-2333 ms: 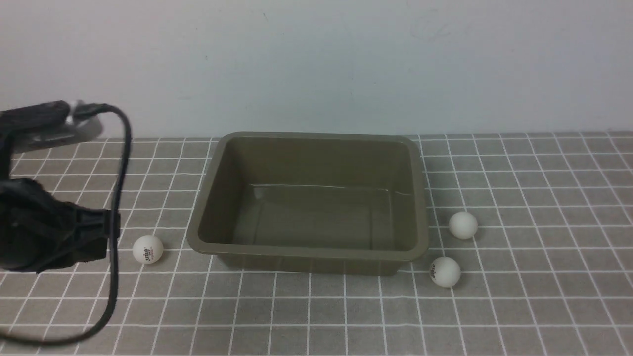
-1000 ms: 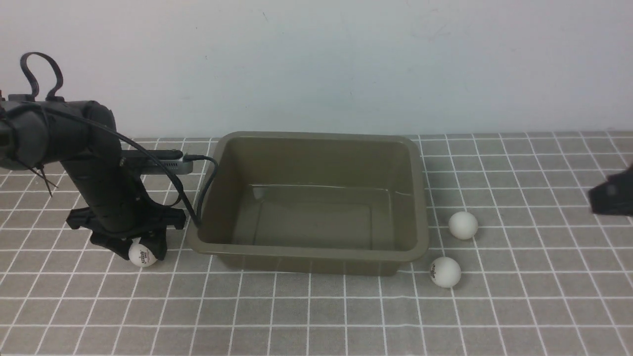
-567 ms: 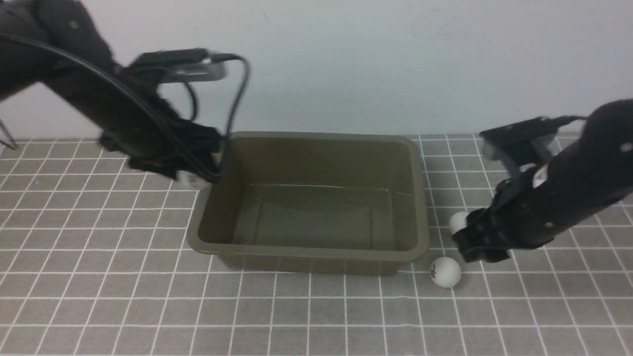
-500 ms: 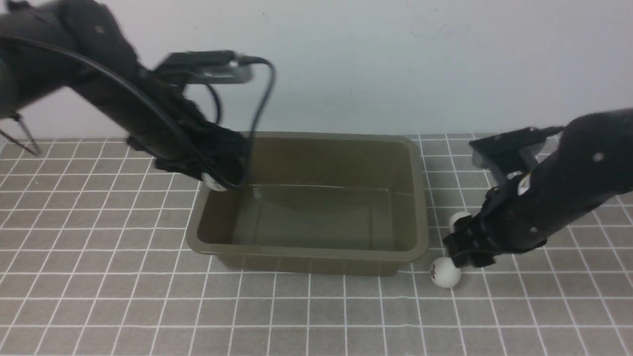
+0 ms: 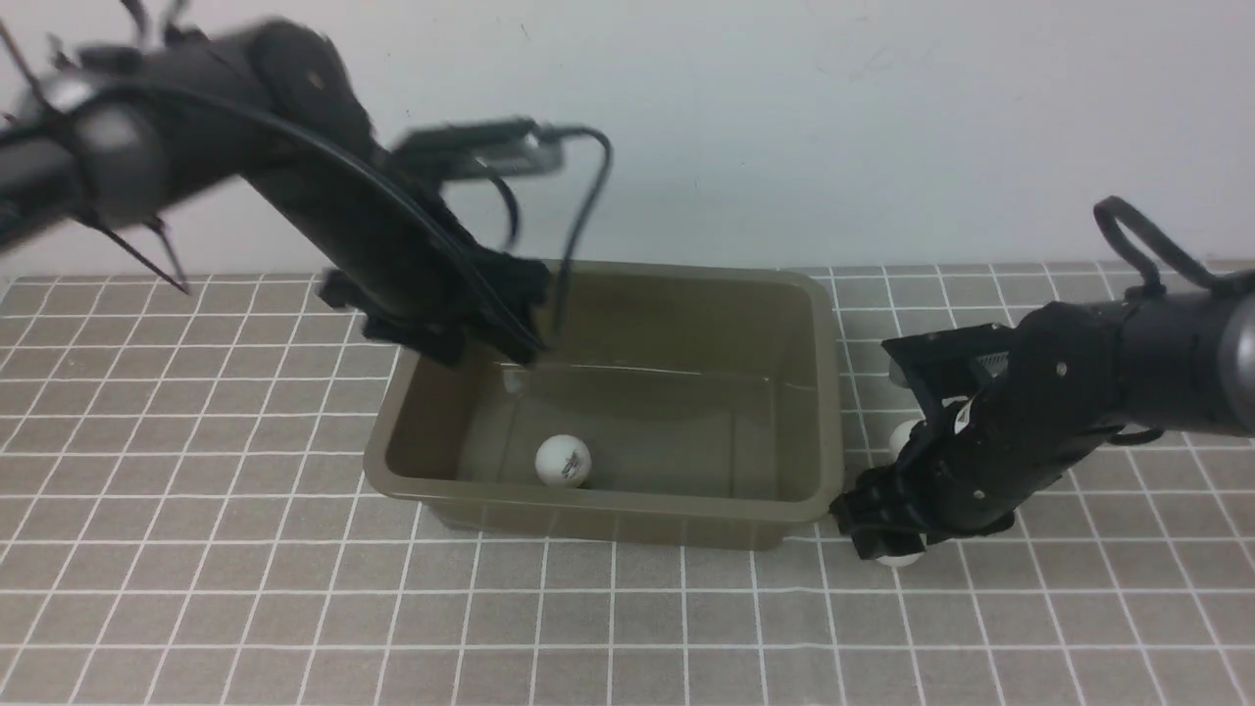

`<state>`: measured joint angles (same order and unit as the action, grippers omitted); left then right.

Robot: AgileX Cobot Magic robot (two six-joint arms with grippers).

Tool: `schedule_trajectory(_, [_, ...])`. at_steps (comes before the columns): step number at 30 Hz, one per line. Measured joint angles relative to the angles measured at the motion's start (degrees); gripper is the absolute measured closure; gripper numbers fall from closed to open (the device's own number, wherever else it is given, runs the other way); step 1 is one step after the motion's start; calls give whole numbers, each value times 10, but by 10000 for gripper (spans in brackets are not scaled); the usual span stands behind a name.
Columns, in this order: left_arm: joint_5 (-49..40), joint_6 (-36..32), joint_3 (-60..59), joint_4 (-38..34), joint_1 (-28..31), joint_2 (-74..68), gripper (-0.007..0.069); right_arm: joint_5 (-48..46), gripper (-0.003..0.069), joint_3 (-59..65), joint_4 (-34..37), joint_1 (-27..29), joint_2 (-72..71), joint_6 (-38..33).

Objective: Put the table tennis balls into the box on the grey coffee tablecloth.
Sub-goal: 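Reach for and grasp a ping pong ball on the table, then release the ping pong ball into the bin and lift the gripper away, then reach for and grasp a ping pong ball on the table beside the basket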

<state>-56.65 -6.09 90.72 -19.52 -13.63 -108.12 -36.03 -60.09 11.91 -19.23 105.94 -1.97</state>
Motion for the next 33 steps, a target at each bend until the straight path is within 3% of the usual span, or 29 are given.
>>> schedule_trajectory(1, [-23,0,23,33,36,23,459,-31,295,-9,0,8,-10,2])
schedule_trajectory(5, [-30,0,30,63,106,42,604,-91,295,-44,5,21,-62,20])
schedule_trajectory(10, [-29,-8,30,54,172,9,629,-126,295,-144,20,-4,-105,13])
schedule_trajectory(16, [-28,-53,30,-9,155,-69,629,-165,291,-264,26,-47,-23,0])
schedule_trajectory(19, [-32,-83,30,-41,128,-100,629,-208,232,-325,27,-56,35,0])
schedule_trajectory(21, [-33,-99,30,-44,105,-108,629,-251,155,-365,23,-57,64,0])
schedule_trajectory(26, [-31,-103,30,-54,81,-108,629,-309,83,-422,-50,-57,67,12])
schedule_trajectory(33, [-27,-101,30,13,80,-108,613,-348,121,-430,-140,-40,33,36])
